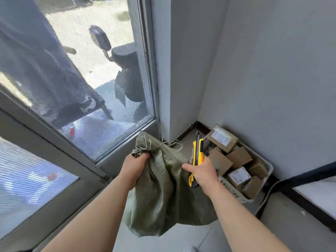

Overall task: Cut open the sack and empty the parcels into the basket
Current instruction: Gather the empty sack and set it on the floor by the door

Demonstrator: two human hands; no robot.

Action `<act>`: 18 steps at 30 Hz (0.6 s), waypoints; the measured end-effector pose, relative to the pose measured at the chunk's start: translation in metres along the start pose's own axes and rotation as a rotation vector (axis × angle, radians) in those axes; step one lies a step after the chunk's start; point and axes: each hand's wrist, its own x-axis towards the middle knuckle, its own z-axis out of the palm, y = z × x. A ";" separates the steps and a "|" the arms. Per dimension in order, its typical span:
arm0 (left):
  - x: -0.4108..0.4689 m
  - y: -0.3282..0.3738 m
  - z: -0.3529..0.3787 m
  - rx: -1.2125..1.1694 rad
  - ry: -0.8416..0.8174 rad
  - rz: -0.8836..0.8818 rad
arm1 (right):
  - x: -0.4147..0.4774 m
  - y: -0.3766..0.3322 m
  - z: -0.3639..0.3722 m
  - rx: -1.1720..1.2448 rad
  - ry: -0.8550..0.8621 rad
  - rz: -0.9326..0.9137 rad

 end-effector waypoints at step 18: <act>-0.163 -0.048 -0.219 -0.302 0.474 -0.044 | -0.128 -0.097 0.174 -0.355 -0.494 -0.289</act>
